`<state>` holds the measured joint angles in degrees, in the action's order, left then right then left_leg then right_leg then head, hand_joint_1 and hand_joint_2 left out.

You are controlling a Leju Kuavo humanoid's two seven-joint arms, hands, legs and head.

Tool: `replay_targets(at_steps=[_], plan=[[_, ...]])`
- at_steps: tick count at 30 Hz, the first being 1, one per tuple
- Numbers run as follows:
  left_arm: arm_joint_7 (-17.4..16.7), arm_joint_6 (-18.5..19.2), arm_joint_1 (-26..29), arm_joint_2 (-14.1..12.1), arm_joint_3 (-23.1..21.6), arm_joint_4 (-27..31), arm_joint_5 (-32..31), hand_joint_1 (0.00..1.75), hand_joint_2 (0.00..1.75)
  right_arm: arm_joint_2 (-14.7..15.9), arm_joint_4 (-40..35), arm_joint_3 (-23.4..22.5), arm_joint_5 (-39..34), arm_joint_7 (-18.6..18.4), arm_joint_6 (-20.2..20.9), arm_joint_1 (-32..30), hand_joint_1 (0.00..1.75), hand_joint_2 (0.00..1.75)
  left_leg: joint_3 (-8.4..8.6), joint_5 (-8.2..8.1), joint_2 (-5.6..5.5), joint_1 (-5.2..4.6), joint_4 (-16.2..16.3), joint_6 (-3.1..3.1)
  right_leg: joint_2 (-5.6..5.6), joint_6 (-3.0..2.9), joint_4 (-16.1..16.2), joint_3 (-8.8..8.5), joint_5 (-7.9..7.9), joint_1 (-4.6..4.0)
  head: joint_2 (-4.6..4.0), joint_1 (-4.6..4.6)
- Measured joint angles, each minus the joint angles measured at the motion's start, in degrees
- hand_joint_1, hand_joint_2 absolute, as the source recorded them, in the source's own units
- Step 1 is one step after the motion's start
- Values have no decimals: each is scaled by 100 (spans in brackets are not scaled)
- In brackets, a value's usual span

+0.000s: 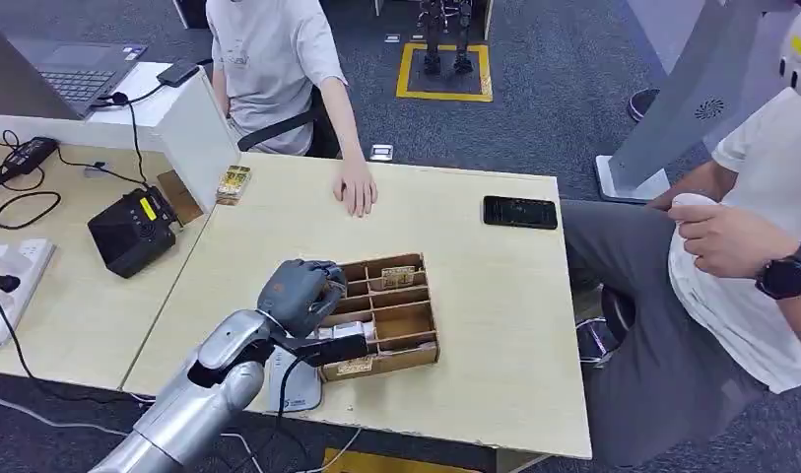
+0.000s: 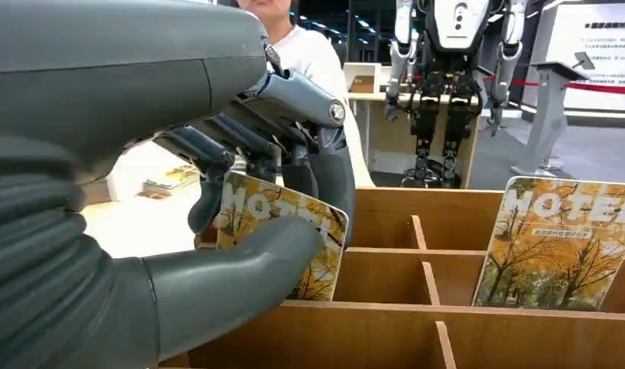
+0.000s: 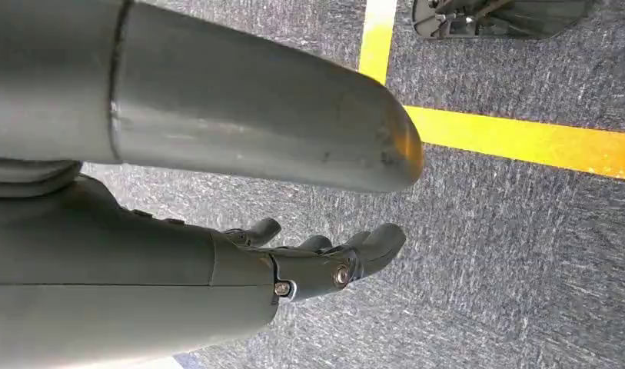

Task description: Pass the card to the sensor for recognition and then transmit it.

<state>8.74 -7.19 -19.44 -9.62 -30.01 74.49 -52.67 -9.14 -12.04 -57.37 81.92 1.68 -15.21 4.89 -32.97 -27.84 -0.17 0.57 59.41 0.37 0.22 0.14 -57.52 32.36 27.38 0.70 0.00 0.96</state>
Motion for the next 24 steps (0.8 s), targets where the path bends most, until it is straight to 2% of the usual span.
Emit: replay_targets(at_steps=[8,9,17,19,21,24], plan=[[20,18,2,0,0,0,35,175,175,0,0,0,0,116,-9,0,0,0,0,0,0,0,0,0,0,0,0,0,0,0,0,2],[20,24,5,0,0,0,42,175,175,0,0,0,0,135,-18,0,0,175,0,0,-1,0,0,0,0,0,0,0,0,0,0,2],[65,131,-27,-37,0,-2,231,175,175,-20,0,0,-17,212,-72,1,0,175,0,0,0,0,0,0,0,0,0,0,0,0,0,2],[63,241,-148,-142,0,4,414,175,175,-22,0,0,-22,210,-72,0,0,175,0,4,0,1,1,-1,0,0,0,4,0,-1,0,0],[-29,551,-520,-352,0,138,983,175,175,-22,0,-4,-24,203,-72,0,0,175,-11,15,-1,8,5,-8,0,-9,-1,17,-15,-4,0,0],[-502,1613,-1958,-812,13,319,2258,175,175,-22,0,-11,-28,147,-72,-3,0,175,-63,46,-9,21,8,-18,-9,-20,-4,56,-44,-18,0,0]])
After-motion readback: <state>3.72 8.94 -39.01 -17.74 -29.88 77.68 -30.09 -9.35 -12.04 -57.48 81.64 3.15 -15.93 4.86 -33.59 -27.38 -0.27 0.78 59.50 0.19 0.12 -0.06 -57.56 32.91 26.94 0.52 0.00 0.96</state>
